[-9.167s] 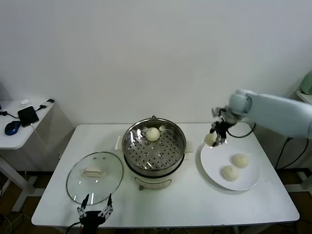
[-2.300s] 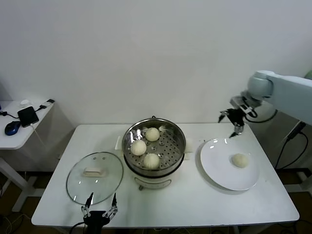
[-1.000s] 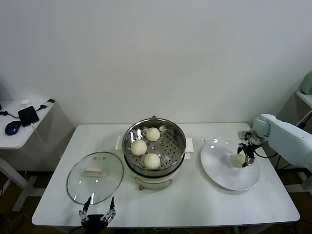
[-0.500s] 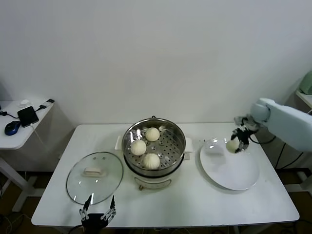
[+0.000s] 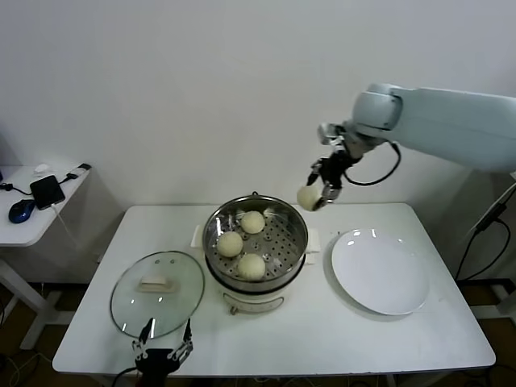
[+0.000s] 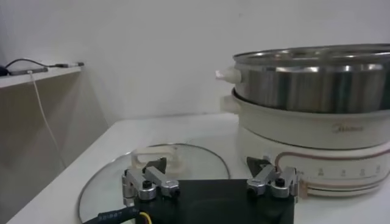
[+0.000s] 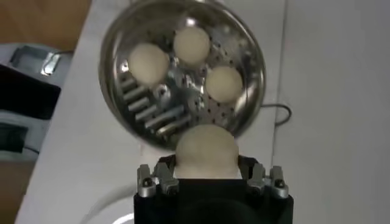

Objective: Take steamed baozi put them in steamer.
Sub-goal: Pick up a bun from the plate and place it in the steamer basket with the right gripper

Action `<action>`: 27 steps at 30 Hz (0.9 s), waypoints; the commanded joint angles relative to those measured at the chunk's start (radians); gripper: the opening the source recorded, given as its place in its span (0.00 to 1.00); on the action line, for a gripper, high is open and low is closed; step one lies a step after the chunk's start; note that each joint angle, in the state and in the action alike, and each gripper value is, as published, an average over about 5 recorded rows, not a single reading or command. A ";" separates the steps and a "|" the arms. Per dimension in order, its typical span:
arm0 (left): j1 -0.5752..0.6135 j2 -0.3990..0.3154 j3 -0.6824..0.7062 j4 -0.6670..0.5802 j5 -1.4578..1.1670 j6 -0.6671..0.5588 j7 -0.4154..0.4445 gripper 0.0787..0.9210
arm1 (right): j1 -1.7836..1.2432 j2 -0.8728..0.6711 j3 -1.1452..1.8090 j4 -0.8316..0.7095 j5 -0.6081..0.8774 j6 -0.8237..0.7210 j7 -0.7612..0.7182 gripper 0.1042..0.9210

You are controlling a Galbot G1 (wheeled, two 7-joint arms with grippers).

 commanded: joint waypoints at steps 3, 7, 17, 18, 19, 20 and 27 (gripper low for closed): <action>-0.001 0.000 -0.005 -0.007 -0.008 0.002 0.002 0.88 | -0.084 0.187 -0.073 0.044 0.127 -0.143 0.163 0.70; -0.002 0.001 -0.009 -0.008 -0.013 0.003 0.002 0.88 | -0.161 0.209 -0.059 -0.019 0.084 -0.160 0.188 0.70; -0.011 -0.006 -0.007 -0.005 -0.019 0.006 0.006 0.88 | -0.222 0.205 -0.054 -0.051 0.009 -0.165 0.204 0.70; -0.012 -0.007 -0.007 -0.006 -0.021 0.006 0.006 0.88 | -0.225 0.204 -0.054 -0.050 0.008 -0.166 0.206 0.70; -0.012 -0.008 -0.006 -0.007 -0.022 0.007 0.006 0.88 | -0.228 0.203 -0.052 -0.050 0.007 -0.167 0.209 0.70; -0.013 -0.009 -0.005 -0.008 -0.023 0.008 0.007 0.88 | -0.232 0.202 -0.050 -0.049 0.005 -0.169 0.211 0.70; -0.013 -0.009 -0.003 -0.005 -0.024 0.007 0.007 0.88 | -0.247 0.202 -0.040 -0.055 -0.012 -0.169 0.217 0.70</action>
